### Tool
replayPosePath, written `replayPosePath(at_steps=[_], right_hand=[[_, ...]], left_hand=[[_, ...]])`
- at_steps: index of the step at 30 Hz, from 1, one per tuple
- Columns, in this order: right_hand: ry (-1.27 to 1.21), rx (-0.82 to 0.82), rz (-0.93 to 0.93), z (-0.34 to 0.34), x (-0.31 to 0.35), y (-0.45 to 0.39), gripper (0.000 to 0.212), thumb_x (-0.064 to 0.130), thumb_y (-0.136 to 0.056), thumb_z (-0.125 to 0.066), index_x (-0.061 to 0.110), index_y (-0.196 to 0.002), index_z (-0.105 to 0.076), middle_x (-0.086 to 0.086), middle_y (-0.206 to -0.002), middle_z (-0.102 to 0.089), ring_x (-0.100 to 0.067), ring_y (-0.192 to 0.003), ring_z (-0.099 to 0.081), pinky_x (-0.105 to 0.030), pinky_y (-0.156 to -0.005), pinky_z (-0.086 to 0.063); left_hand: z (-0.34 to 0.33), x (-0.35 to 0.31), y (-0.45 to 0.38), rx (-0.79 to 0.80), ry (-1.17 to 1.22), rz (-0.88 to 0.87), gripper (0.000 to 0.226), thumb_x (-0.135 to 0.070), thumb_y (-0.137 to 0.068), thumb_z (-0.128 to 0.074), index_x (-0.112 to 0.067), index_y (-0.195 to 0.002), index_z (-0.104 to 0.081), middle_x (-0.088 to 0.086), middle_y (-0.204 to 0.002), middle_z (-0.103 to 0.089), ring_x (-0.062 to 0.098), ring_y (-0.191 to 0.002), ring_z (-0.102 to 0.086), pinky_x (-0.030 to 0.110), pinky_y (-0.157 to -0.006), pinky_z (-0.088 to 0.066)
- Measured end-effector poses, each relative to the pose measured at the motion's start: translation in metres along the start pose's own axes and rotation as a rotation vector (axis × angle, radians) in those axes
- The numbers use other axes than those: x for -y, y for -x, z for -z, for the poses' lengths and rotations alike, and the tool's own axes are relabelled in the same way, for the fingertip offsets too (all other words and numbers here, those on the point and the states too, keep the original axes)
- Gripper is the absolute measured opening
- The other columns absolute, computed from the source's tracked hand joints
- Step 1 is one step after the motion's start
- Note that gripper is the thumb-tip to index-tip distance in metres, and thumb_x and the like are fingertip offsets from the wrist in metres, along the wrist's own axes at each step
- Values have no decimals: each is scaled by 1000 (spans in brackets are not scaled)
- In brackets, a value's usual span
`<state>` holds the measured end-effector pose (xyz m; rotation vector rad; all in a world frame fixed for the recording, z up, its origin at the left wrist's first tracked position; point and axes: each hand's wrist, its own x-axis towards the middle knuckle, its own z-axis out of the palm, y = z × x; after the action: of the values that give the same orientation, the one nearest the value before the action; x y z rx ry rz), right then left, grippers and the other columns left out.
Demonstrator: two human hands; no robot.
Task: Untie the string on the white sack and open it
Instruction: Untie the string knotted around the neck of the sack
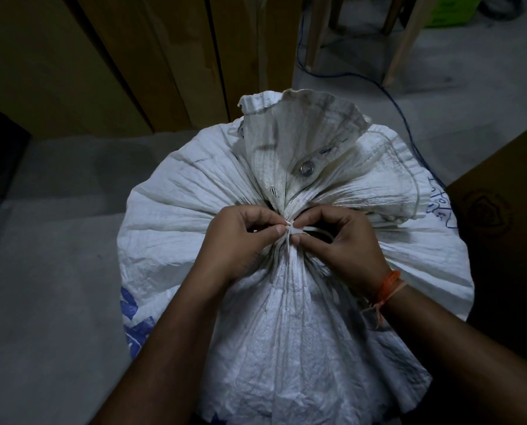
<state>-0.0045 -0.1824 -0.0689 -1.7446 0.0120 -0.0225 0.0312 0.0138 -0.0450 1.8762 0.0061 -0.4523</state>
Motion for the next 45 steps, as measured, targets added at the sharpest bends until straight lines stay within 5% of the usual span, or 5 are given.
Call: replayPosePath(at_steps=[10,30,33,36,45], right_hand=[[3,-8,-8,-3,4,0,13,-4,-79,-84,-3,-88,-74,-23,-95,-77,-34,-92,-76,-54,-90,-61],[128,-71,40,-9,1,3,17,2,-78,-85,-1,-93,-77,-19,-96,-79,-31,-94,-77,-41,-90,-63],[142,-62,46,-9,1,2,16,1,-78,-84,-1,-93,-77,-16,-94,-78,-23,-89,-76,-33,-86,-62],[144,-50,47,-10,3,2,16,1,-78,-84,4,-92,-78,-8,-90,-77,-7,-82,-73,-22,-82,-59],[156,-43,70,-8,8,3,18,0,-77,-85,6,-92,-78,-10,-94,-77,-14,-88,-74,-20,-83,-58]], left_hand=[[-7,-11,5,-19,38,5,6,-3,-91,-80,-1,-96,-81,21,-96,-83,25,-89,-77,53,-100,-61],[-6,-14,21,-26,144,75,21,-2,-97,-72,9,-114,-77,30,-113,-78,30,-99,-74,51,-109,-59],[-2,-11,19,21,255,135,22,-2,-96,-73,9,-115,-75,15,-92,-81,15,-80,-77,27,-81,-65],[2,-10,14,55,271,190,9,-8,-96,-74,-4,-103,-79,-5,-67,-74,0,-53,-60,15,-51,-44],[10,-4,9,153,259,202,10,-22,-92,-82,-17,-101,-81,-1,-78,-57,7,-68,-43,23,-62,-30]])
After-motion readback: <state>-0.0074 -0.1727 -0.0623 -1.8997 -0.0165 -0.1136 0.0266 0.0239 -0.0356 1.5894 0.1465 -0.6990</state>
